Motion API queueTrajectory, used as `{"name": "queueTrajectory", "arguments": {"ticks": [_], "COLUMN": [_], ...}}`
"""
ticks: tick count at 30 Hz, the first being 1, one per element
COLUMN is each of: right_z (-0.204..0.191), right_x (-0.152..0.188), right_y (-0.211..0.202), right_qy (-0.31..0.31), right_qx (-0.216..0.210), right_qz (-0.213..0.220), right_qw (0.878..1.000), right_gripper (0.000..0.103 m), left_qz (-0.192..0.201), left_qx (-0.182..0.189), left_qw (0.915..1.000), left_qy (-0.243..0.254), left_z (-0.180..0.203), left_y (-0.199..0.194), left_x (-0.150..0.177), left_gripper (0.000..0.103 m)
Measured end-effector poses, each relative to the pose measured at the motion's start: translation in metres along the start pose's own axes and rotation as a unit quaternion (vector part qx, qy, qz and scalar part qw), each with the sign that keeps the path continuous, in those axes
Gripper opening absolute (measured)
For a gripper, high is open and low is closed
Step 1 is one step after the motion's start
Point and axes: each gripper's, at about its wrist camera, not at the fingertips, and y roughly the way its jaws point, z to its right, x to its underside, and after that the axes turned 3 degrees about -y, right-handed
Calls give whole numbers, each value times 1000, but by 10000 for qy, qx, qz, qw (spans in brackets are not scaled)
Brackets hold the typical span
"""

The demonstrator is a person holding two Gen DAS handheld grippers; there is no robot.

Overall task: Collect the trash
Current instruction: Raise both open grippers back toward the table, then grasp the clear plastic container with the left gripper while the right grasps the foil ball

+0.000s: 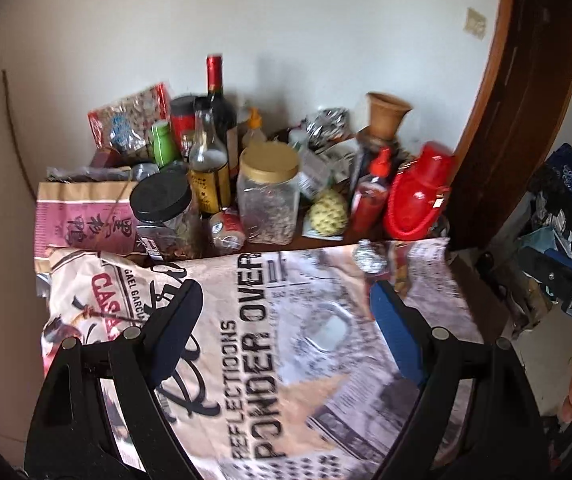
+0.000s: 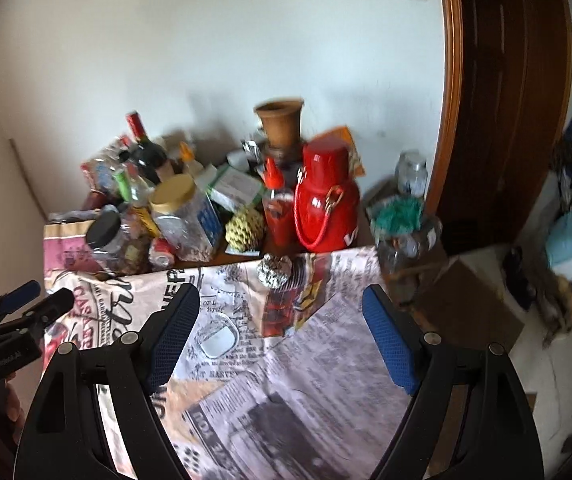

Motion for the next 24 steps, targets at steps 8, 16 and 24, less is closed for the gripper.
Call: {"name": "queueTrajectory", "arguments": {"ticks": [8, 16, 24], "right_z": [-3, 5, 7], "right_x": [-8, -5, 7], "right_y": [123, 223, 273], "right_qy": [491, 969, 956], "right_qx": [-171, -358, 4], "right_qz": [-829, -1449, -1787], "right_qw": [9952, 9840, 9792], "right_gripper": [81, 81, 76], "left_qz": [-663, -1588, -1968], "left_qx": [29, 387, 490], "left_qw": [9972, 9857, 9789], "left_qy": [-344, -420, -253], "left_z": [-48, -44, -33], "left_y": [113, 179, 204], "left_x": [-1, 22, 43], "left_gripper": [85, 85, 80]}}
